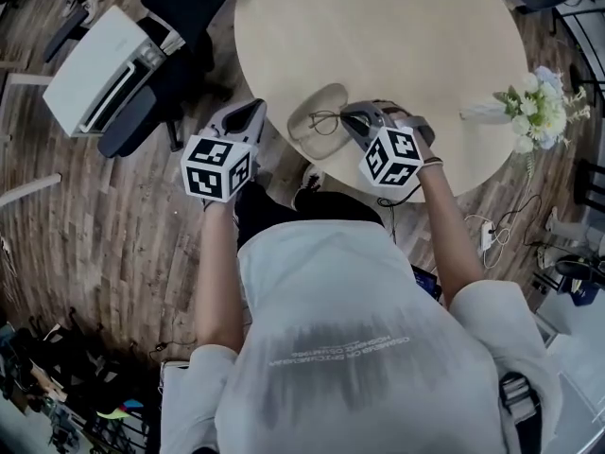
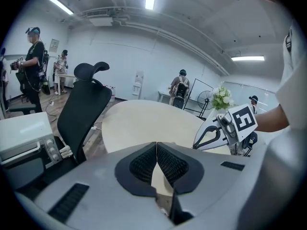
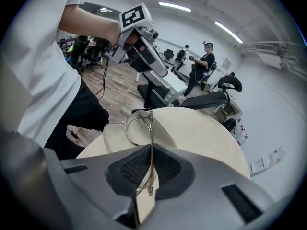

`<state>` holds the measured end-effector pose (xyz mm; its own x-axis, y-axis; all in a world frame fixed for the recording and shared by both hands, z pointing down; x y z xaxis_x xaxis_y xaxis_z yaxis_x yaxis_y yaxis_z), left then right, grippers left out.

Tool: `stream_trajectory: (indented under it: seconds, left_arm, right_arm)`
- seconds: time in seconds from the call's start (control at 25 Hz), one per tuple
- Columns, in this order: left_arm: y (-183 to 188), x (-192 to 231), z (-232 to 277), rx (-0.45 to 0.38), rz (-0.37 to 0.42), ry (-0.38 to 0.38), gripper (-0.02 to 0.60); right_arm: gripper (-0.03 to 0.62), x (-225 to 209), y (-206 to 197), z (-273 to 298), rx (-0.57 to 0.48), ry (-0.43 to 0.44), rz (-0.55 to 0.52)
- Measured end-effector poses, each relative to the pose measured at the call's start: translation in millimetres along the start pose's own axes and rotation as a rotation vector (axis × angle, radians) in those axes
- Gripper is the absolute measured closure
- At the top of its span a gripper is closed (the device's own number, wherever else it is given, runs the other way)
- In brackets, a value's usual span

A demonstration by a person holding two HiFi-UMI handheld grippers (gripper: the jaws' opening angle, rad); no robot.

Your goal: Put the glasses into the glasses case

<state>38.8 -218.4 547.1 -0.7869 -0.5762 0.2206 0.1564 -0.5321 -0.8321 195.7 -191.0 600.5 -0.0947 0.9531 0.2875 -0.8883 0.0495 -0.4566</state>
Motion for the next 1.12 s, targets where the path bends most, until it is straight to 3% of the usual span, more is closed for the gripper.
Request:
stream_trajectory:
  seconds: [0.32,0.68,0.92,1.12]
  left_arm:
    - [-14.6,1.1,-9.1,-0.002,-0.034,0.011,0.568]
    - [-24.6,-0.9,-9.1,0.000,-0.060,0.011,0.568]
    - [-27.9,2.1,-10.6,0.002,-0.075,0.019,0.568]
    - [-30.9,0.1,-9.6,0.006,-0.083,0.017,0.568]
  right_arm:
    - [0.579,14.7,10.5,19.1,0.020,0.060,-0.208]
    - [0.576,34.3,-2.3,27.4,0.054,0.169,-0.251]
    - [0.576,47.2,-13.1,30.4,0.070,0.203,-0.290]
    - [0.564,52.4,-16.7,32.3,0.062,0.223,-0.262]
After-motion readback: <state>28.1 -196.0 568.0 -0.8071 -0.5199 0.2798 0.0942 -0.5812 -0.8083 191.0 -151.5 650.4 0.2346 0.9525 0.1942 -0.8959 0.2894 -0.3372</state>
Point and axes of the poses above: the fingertips, and each gripper's own axes: z forward along the fingers, x to its left, y out of its top, the point moved 1 cm from there along -z, backward along the fingers, and after that the axes turned 5 degrees about z, right-handed, at the moved point
